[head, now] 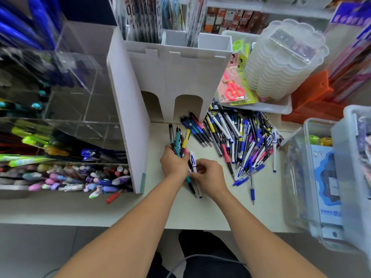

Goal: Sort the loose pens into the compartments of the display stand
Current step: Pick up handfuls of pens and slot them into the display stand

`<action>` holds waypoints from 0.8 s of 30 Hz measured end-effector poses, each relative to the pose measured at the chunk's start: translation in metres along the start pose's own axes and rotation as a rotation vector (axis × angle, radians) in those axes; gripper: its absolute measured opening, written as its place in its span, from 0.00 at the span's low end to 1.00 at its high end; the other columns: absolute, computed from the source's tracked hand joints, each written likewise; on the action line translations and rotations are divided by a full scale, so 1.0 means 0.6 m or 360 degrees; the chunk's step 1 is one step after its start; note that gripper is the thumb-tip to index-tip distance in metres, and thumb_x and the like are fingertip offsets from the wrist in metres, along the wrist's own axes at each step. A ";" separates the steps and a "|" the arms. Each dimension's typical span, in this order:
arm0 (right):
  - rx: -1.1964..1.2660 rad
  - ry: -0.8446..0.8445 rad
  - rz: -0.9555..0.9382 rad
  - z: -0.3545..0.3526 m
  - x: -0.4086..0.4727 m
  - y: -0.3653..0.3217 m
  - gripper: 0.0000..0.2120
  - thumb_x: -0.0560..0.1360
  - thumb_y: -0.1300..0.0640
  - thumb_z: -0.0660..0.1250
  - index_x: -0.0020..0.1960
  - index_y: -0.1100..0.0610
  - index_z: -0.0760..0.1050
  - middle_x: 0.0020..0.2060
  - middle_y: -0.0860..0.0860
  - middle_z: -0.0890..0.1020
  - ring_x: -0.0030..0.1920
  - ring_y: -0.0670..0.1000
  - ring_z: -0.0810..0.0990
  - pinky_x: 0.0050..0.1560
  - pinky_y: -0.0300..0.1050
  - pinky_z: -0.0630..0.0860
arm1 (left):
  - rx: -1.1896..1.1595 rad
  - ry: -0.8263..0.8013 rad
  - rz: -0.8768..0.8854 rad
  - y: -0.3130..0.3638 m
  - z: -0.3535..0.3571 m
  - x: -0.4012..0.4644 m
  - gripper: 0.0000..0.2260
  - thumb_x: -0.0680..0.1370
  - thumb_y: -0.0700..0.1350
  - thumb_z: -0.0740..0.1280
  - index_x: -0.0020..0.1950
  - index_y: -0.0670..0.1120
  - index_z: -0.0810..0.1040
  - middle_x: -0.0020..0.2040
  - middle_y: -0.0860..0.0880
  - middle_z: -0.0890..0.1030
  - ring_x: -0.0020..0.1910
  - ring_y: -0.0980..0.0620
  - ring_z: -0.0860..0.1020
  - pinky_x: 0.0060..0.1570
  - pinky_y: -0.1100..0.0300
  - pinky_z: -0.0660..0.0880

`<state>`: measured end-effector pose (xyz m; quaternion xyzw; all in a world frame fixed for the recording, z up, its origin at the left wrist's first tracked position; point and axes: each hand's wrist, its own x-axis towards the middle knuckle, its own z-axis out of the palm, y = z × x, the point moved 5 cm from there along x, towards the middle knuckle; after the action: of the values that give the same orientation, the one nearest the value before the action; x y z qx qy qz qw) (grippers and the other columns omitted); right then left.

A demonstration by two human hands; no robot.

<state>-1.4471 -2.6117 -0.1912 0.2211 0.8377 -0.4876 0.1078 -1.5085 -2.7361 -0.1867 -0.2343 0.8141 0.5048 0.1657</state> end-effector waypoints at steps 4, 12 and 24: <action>0.0252 -0.0102 0.0018 0.019 0.000 -0.005 0.09 0.67 0.64 0.80 0.45 0.58 0.85 0.31 0.47 0.82 0.28 0.40 0.75 0.35 0.31 0.71 | 0.0105 -0.0066 0.0037 0.002 -0.013 0.017 0.15 0.76 0.45 0.75 0.56 0.41 0.76 0.54 0.44 0.81 0.48 0.46 0.79 0.38 0.61 0.72; 0.0273 -0.0133 0.0131 0.024 0.010 -0.005 0.08 0.67 0.63 0.79 0.45 0.55 0.85 0.38 0.52 0.87 0.43 0.56 0.86 0.51 0.57 0.82 | 0.0207 -0.0248 0.0127 0.000 -0.009 0.029 0.14 0.79 0.47 0.71 0.57 0.42 0.71 0.55 0.44 0.80 0.46 0.48 0.77 0.39 0.61 0.72; 0.0315 -0.0118 0.0234 0.026 0.008 -0.009 0.06 0.68 0.65 0.79 0.41 0.58 0.83 0.35 0.55 0.84 0.36 0.53 0.81 0.47 0.56 0.82 | 0.0569 -0.0386 0.0211 0.014 -0.002 0.032 0.14 0.77 0.48 0.73 0.59 0.42 0.83 0.53 0.44 0.84 0.48 0.47 0.80 0.43 0.61 0.72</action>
<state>-1.4544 -2.6260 -0.1968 0.2732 0.7624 -0.5666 0.1518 -1.5291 -2.7382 -0.1893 -0.0848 0.8784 0.3868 0.2675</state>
